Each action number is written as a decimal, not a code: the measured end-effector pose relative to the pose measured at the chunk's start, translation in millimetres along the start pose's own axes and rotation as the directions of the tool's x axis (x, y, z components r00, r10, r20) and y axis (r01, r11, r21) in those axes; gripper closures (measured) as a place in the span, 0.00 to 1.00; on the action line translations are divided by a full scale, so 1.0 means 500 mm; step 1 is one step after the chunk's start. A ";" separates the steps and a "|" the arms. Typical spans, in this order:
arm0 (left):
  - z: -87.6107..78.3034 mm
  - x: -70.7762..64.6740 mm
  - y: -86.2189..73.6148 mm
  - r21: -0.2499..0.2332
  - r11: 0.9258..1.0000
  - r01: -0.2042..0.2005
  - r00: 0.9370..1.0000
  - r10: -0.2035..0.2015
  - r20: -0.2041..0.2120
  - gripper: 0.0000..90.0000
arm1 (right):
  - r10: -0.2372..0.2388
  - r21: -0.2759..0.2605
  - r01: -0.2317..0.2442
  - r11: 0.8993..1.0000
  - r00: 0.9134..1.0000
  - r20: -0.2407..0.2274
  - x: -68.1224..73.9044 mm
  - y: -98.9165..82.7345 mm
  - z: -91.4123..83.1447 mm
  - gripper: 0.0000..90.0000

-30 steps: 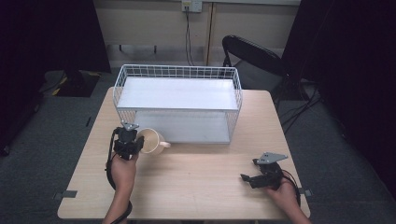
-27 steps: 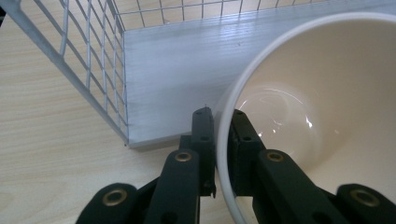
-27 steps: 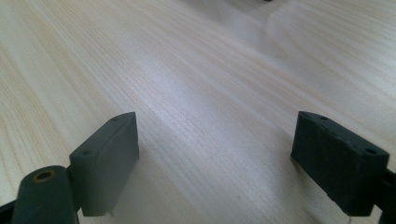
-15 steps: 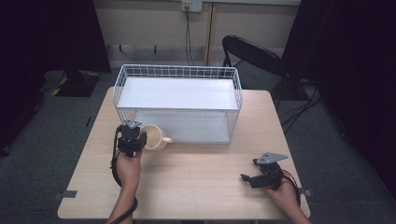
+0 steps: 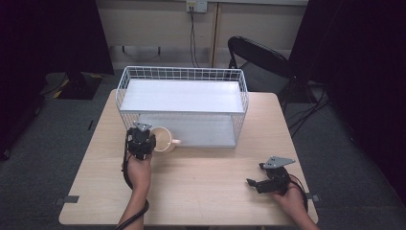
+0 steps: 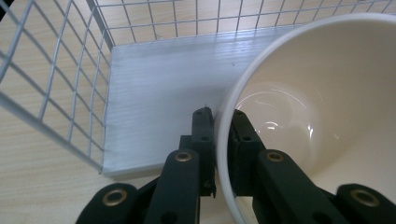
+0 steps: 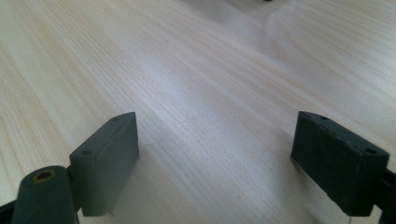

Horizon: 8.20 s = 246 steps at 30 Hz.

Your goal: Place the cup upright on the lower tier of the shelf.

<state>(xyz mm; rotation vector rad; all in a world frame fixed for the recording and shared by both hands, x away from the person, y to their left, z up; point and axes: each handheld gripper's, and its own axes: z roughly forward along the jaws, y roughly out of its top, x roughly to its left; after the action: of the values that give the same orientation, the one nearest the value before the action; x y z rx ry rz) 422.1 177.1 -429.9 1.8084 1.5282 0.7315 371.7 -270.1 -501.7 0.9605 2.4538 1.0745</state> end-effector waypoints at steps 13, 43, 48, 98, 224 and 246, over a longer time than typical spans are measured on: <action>0.022 -0.020 0.005 -0.016 1.000 -0.007 1.000 0.007 -0.028 0.93 | 0.002 0.000 -0.002 1.000 1.000 0.000 0.001 -0.001 -0.001 0.16; 0.044 -0.033 -0.005 -0.054 0.998 0.033 0.997 -0.036 -0.067 0.92 | -0.001 0.000 0.001 1.000 1.000 0.000 0.001 -0.003 -0.003 0.16; 0.046 -0.035 -0.007 -0.056 0.998 0.034 0.997 -0.038 -0.065 0.89 | -0.001 0.000 0.001 1.000 1.000 0.000 0.001 -0.003 -0.004 0.16; 0.044 -0.040 0.021 -0.173 0.975 0.140 0.987 -0.151 -0.054 0.53 | 0.001 0.000 -0.001 1.000 1.000 0.000 0.002 -0.005 -0.006 0.16; 0.019 -0.021 -0.021 -0.093 0.995 -0.026 0.983 0.042 0.179 0.27 | 0.003 0.000 -0.003 1.000 1.000 -0.001 0.002 -0.005 -0.006 0.16; -0.018 0.032 -0.063 -0.050 0.993 -0.103 0.966 0.112 0.233 0.20 | 0.003 0.000 -0.003 1.000 1.000 -0.001 0.002 -0.005 -0.006 0.16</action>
<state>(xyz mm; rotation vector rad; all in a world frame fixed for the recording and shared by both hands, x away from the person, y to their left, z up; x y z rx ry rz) 398.3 197.1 -448.6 1.8875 1.2629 0.5674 368.4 -272.5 -501.7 0.9639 2.4534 1.0764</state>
